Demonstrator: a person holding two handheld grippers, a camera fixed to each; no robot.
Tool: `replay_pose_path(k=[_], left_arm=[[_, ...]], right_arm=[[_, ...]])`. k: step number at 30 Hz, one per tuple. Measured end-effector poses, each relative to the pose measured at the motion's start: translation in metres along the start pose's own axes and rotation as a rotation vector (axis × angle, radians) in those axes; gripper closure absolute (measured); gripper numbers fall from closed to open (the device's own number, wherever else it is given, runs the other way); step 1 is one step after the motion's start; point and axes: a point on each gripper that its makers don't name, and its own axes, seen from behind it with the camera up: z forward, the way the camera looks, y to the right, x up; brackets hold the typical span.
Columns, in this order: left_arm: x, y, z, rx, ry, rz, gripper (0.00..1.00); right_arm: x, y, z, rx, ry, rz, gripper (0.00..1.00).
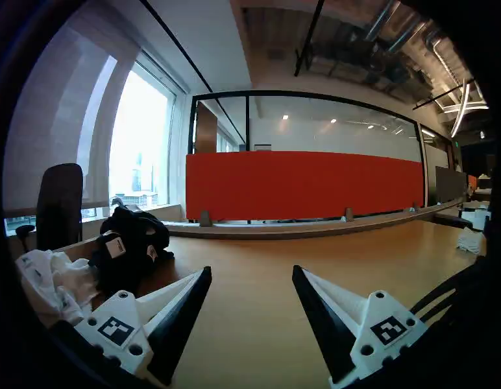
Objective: Fold towel
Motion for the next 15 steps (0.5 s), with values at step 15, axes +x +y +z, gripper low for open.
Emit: replay_pose_path(k=[15], left_arm=[[0.0,0.0,-0.001,0.0,0.0,0.0,0.08]], right_arm=[[-0.013,-0.007,-0.001,0.019,-0.004,-0.022,0.0]])
